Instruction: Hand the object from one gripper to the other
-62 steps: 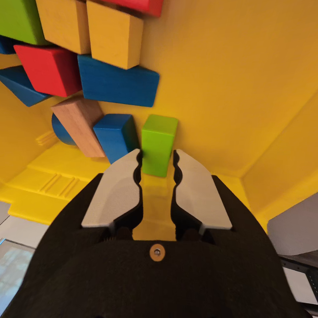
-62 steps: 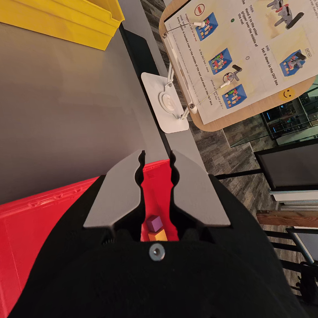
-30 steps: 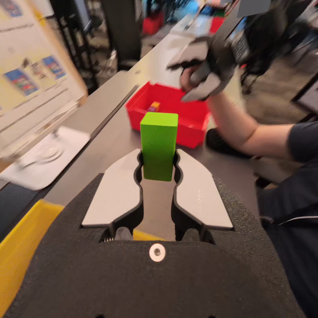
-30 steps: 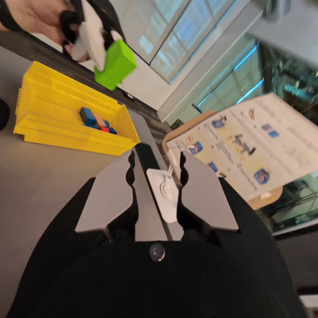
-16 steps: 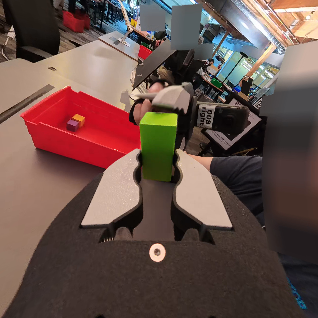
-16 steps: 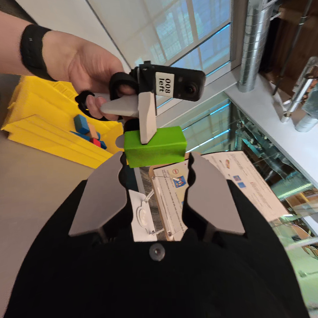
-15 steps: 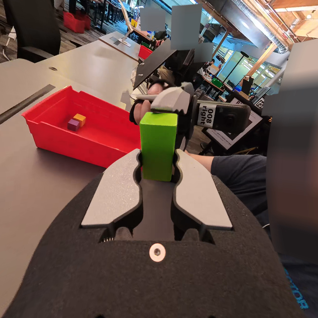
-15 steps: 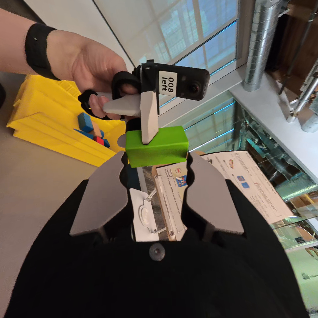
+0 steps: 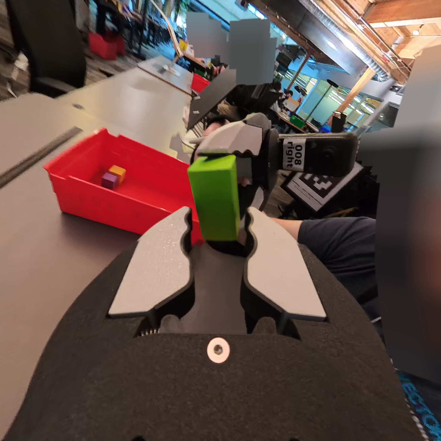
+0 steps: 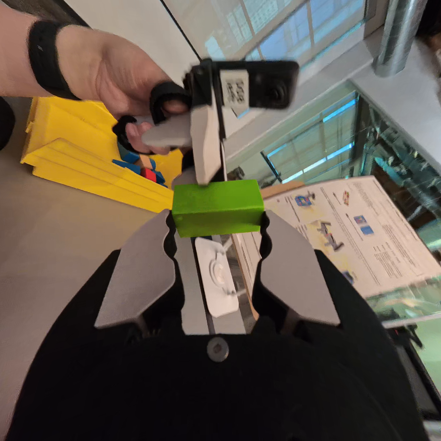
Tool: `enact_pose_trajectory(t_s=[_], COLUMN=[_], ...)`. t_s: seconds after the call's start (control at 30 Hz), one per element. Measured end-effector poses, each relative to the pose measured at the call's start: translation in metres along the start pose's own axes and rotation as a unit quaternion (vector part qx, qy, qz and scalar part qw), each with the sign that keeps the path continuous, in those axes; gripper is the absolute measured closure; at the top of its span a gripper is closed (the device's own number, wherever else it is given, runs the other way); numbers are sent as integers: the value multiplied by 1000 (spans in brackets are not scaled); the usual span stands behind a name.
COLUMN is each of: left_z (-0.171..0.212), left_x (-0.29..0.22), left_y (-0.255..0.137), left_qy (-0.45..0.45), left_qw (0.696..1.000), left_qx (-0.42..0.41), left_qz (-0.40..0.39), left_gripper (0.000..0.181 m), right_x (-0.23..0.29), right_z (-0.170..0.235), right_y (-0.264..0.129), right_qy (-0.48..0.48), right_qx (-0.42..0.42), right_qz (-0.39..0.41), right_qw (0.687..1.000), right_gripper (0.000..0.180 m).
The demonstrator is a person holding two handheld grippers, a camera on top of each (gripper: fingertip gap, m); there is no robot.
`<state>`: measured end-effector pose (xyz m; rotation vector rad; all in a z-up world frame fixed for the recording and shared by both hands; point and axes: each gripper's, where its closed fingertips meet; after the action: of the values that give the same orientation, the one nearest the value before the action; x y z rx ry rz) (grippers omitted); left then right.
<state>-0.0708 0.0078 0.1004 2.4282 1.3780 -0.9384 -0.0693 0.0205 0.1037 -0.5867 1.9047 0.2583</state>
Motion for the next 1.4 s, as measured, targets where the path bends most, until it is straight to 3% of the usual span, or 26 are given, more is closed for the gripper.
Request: enact_pose_trajectory(t_s=[0.1,0.17,0.3,0.43,0.53,0.67,1.03,1.4], left_z=[-10,-11,-17,-13,-9,-5,-3,0], left_x=[0,-4,-8,-22,-26,-31,-41,-41], left_y=[-17,-25,-34,-33,-33,-35,-37,-37], left_qy=[47,79,121,128,138,142,154,155], left_qw=[997,994,984,984,983,983,982,982], left_qx=[-26,-34,-48,-38,-31,-21,-14,-7], left_qz=[-48,-71,-124,-114,-120,-114,-104,-106], left_gripper=[131,133,136,138,139,140,142,143], right_x=[-25,-33,15,93,128,149,143,141], right_z=[46,103,218,288,311,324,349,355], right_y=[-28,-58,-125,-165,-171,-176,-181,-179], right_qy=[71,197,450,540,592,594,595,594], right_qx=[100,213,423,545,573,630,673,673], right_qz=[13,13,23,6,-12,-45,-24,-23], right_qw=[992,957,786,642,567,499,439,439], right_gripper=[110,110,110,110,110,110,110,109])
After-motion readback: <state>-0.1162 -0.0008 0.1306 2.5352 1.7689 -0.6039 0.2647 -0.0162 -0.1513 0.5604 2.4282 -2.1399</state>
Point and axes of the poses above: each gripper's, where its closed fingertips meet, y out along the fingers, z out of its underside, x = y × z across the jaws, and after that the axes turned 12 degrees about -y, right-handed
